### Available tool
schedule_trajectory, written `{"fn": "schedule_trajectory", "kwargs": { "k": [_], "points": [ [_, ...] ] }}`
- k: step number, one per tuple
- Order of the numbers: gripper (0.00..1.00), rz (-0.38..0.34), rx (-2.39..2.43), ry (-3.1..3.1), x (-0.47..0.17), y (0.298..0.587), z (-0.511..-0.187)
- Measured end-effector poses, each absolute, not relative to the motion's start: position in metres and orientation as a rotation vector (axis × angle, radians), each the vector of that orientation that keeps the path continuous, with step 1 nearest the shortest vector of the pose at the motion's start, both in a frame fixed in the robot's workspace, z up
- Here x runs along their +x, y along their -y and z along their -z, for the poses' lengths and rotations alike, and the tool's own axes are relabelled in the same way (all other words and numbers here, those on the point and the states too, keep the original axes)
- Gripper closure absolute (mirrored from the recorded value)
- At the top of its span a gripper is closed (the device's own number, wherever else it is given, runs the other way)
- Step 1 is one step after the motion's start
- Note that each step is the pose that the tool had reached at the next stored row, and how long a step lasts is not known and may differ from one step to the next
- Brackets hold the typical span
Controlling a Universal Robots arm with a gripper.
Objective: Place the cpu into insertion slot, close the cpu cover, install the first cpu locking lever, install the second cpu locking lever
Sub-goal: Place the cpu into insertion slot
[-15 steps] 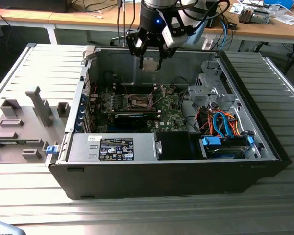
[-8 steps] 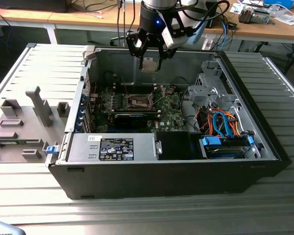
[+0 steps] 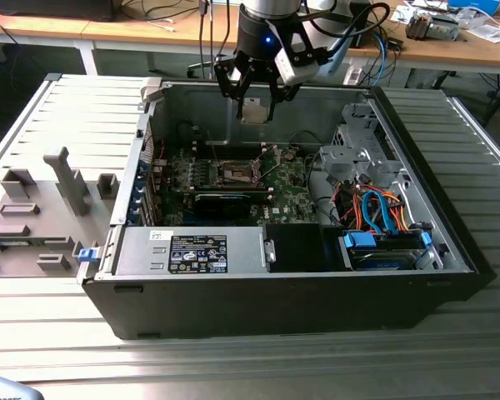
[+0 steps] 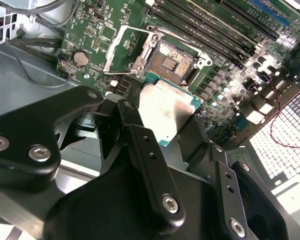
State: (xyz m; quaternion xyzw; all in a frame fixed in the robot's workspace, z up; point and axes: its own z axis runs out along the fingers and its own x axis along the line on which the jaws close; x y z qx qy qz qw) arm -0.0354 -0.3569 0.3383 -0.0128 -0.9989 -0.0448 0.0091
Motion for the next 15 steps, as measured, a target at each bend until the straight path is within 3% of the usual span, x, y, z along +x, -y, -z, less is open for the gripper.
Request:
{"fn": "schedule_trajectory", "kwargs": {
  "k": [15],
  "points": [
    [0.46, 0.136, -0.119, 3.12, -0.0356, 0.3574, -0.3329]
  ]
}}
